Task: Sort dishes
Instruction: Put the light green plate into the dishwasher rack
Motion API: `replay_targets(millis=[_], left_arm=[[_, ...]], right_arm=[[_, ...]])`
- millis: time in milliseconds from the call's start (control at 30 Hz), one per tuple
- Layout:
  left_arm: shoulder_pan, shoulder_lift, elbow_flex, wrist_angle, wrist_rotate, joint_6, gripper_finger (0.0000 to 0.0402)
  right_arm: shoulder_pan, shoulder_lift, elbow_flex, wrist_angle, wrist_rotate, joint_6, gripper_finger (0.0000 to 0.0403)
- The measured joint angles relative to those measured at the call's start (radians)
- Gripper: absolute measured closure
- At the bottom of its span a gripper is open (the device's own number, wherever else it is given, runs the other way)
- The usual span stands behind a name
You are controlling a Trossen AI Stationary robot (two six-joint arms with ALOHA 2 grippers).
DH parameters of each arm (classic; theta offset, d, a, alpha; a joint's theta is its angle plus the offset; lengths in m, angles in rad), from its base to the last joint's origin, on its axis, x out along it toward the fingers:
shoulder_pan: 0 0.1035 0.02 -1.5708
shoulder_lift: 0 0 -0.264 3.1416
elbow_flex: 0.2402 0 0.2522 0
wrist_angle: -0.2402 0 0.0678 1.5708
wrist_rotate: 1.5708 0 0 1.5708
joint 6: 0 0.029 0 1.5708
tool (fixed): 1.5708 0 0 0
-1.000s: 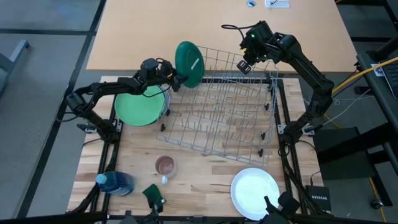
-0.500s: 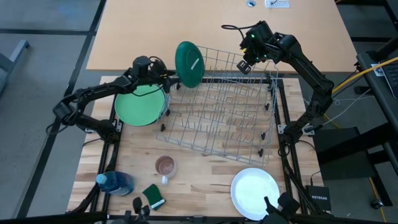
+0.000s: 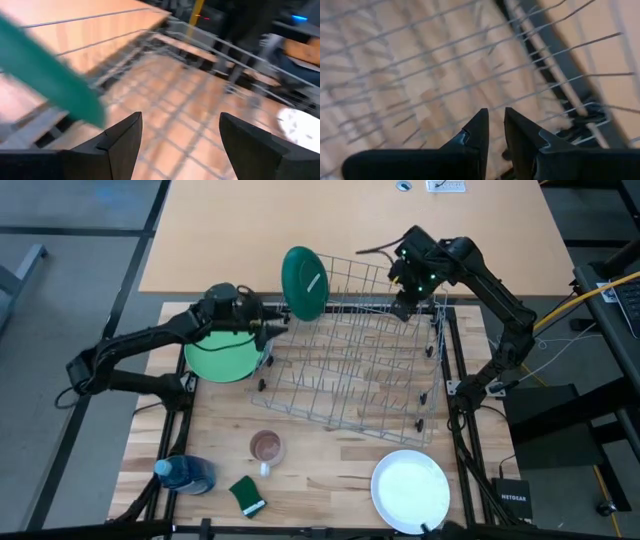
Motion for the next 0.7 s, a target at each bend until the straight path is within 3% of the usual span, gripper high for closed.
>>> replay_targets(millis=[300, 700], left_arm=[[-0.197, -0.025, 0.000, -0.063, 0.000, 0.120, 0.0149], [-0.273, -0.271, 0.001, -0.611, -0.161, 0.092, 0.0155]], right_arm=[[0.197, -0.008, -0.001, -0.002, 0.015, 0.023, 0.0338], [0.321, -0.008, -0.001, -0.001, 0.061, 0.023, 0.0338]])
